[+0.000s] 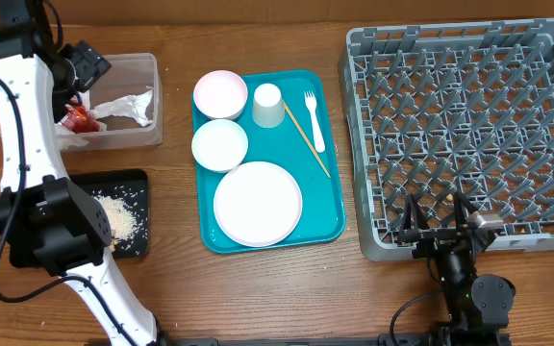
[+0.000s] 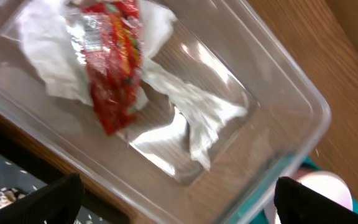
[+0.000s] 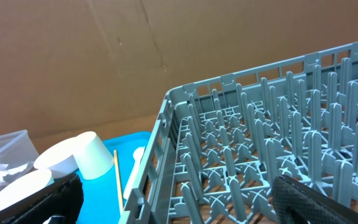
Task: Sort waste into correct bins and load items into the dishwasher rack
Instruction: 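Carry the red wrapper left and drop it into the clear bin, then reach the right gripper to the white cup and grasp it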
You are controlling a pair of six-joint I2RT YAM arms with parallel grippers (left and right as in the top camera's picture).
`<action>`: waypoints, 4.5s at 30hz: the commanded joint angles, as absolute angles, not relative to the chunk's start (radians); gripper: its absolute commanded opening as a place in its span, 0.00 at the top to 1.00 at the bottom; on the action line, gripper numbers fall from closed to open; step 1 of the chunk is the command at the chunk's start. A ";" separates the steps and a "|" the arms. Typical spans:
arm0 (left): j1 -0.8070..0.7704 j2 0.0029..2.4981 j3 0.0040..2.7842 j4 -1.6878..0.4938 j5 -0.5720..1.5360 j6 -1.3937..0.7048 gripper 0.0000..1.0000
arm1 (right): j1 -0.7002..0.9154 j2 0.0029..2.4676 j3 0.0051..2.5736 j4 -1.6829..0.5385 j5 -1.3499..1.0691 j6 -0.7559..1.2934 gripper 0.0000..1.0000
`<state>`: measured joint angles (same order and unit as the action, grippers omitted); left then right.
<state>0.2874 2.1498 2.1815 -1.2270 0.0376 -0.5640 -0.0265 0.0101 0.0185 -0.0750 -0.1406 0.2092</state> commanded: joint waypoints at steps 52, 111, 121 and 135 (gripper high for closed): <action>0.196 1.851 2.175 -1.596 -0.238 -0.786 0.00 | -0.030 0.003 0.008 -0.070 -0.131 0.208 0.00; 0.196 1.851 2.175 -1.596 -0.238 -0.786 0.00 | 0.498 1.448 1.513 -0.590 -0.078 0.167 0.00; 0.196 1.851 2.175 -1.596 -0.238 -0.786 0.00 | 0.604 1.900 1.581 -0.369 0.216 0.187 0.00; 0.196 1.851 2.175 -1.596 -0.238 -0.786 0.00 | 0.588 2.207 1.581 -0.067 0.183 0.149 0.00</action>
